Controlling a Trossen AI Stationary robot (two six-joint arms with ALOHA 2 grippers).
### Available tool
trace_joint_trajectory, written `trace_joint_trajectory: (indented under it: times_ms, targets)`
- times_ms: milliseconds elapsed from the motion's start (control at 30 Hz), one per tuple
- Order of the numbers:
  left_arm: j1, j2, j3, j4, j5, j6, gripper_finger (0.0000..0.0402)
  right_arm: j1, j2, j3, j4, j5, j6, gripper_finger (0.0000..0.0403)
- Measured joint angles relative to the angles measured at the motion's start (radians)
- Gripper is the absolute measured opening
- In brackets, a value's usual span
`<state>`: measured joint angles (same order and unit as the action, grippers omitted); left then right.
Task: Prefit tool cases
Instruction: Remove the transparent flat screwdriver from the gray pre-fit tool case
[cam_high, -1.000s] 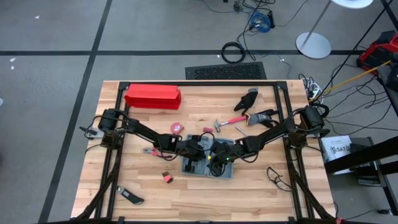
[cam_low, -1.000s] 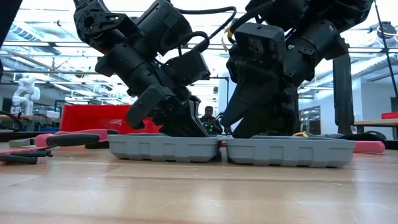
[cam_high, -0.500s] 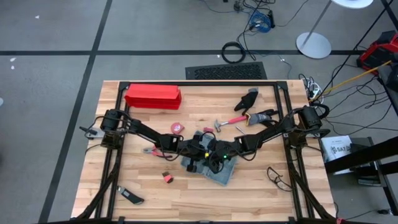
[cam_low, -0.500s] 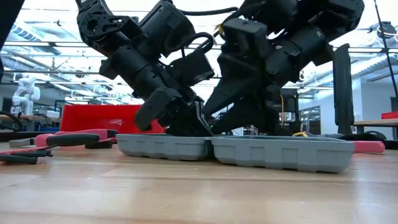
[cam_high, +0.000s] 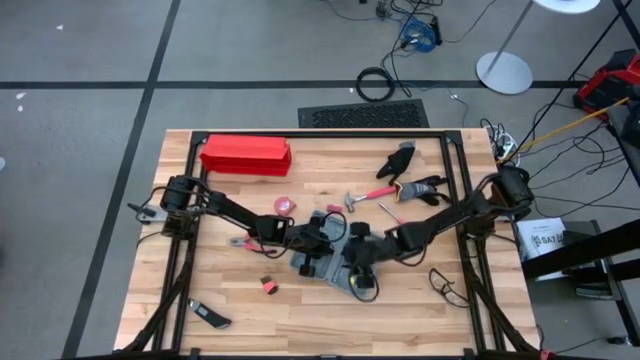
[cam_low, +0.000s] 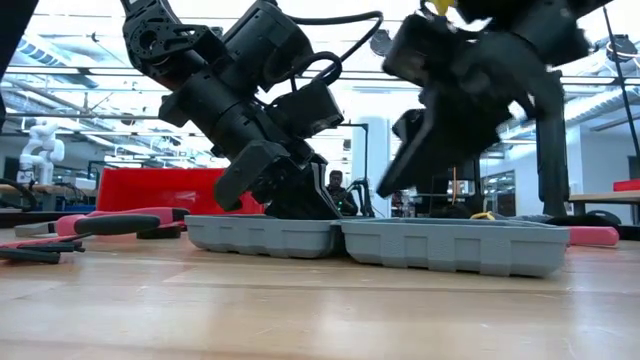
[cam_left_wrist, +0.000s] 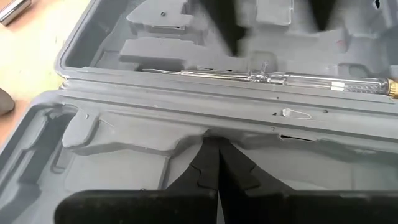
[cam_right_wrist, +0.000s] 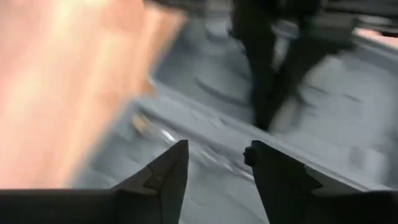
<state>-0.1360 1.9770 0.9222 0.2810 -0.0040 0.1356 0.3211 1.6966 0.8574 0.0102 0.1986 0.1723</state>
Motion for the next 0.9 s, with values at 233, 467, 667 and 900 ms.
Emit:
trace_joint_trajectory:
  times_ms: [233, 467, 667, 900]
  targets:
    - [0.008, 0.0, 0.0, 0.0, 0.006, 0.0, 0.0, 0.045, -0.001, 0.0, -0.033, 0.172, -0.146, 0.0139]
    - [0.033, 0.0, -0.002, 0.005, 0.011, -0.01, 0.0, 0.047, 0.024, 0.0, -0.005, 0.149, -0.206, 0.0135]
    - [0.052, 0.0, -0.002, 0.009, 0.033, -0.026, 0.0, 0.047, 0.064, 0.0, 0.031, 0.137, -0.252, 0.0135]
    - [0.052, 0.0, -0.002, 0.009, 0.04, -0.026, 0.0, 0.045, 0.093, 0.0, 0.032, 0.19, -0.321, 0.0135]
